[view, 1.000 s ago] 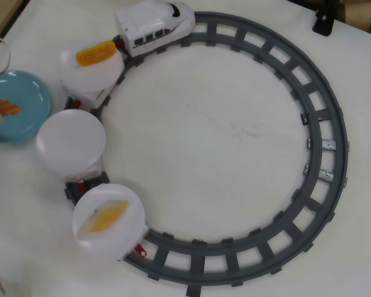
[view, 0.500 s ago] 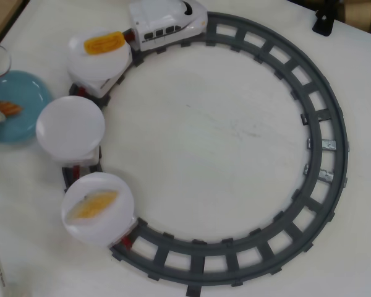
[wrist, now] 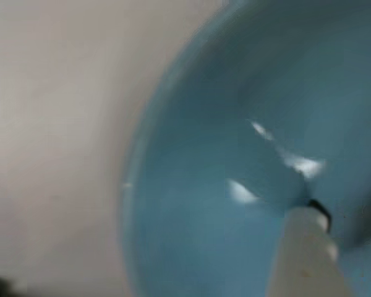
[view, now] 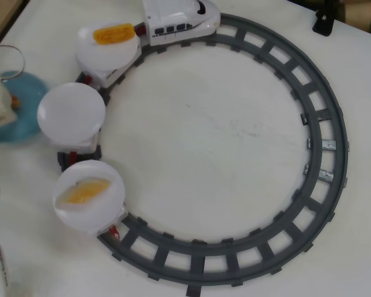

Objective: Pick up the sushi from the Shinkansen and put it on the blue dish

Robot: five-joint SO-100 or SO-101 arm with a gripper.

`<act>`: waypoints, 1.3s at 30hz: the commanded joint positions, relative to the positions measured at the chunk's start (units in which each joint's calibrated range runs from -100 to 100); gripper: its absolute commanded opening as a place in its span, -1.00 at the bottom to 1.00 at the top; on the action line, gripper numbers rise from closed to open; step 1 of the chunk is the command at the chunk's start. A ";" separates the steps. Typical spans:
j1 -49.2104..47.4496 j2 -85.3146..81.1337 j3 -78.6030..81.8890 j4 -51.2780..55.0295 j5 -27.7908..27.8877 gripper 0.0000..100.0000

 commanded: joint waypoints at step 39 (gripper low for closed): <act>4.01 -82.07 79.09 2.50 -5.77 -0.94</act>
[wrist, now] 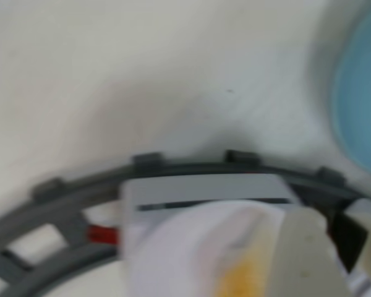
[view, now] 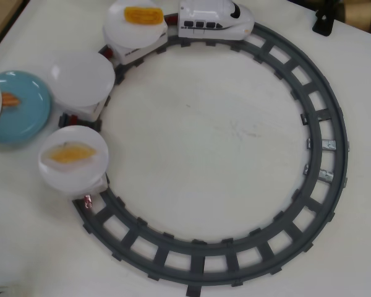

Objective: Pick up the sushi from the Shinkansen and put it on the blue dish

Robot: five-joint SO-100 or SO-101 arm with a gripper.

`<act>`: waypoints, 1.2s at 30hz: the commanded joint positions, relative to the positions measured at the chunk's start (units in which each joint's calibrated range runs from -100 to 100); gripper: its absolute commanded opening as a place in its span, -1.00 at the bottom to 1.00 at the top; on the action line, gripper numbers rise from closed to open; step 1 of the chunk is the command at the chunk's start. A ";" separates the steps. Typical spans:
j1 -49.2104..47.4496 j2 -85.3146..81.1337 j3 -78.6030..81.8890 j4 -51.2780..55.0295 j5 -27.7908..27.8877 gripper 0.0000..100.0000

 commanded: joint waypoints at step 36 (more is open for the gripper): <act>0.76 -86.09 96.35 -25.58 -1.54 -0.94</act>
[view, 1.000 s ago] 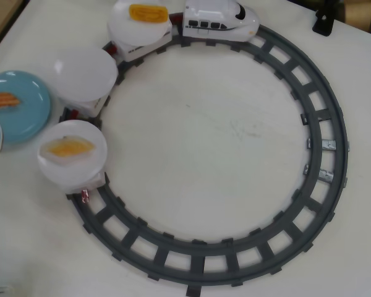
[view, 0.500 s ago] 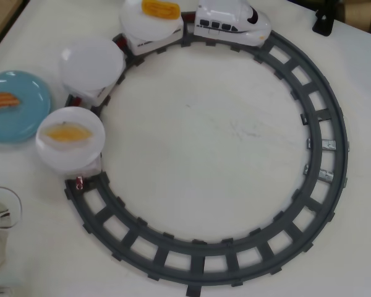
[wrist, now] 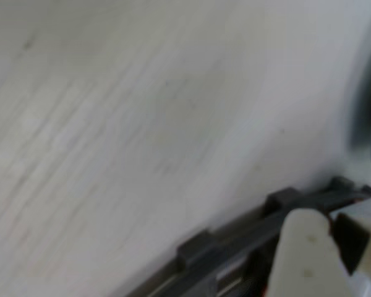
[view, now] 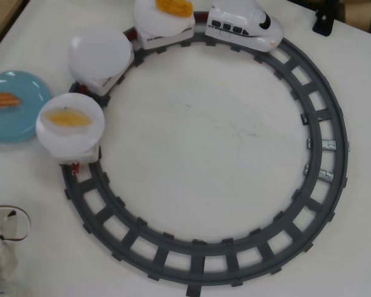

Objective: Pick up the sushi from the Shinkansen and put it on the blue dish

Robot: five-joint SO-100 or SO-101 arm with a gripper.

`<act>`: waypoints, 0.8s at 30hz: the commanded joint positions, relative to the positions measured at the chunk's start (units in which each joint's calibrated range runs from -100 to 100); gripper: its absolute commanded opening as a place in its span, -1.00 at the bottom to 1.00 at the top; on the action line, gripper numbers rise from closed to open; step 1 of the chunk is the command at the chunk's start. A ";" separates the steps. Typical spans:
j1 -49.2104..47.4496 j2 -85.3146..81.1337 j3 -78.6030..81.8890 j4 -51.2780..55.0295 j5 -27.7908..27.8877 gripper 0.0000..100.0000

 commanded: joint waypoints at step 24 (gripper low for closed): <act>-0.21 -2.90 3.30 0.21 -3.22 -0.94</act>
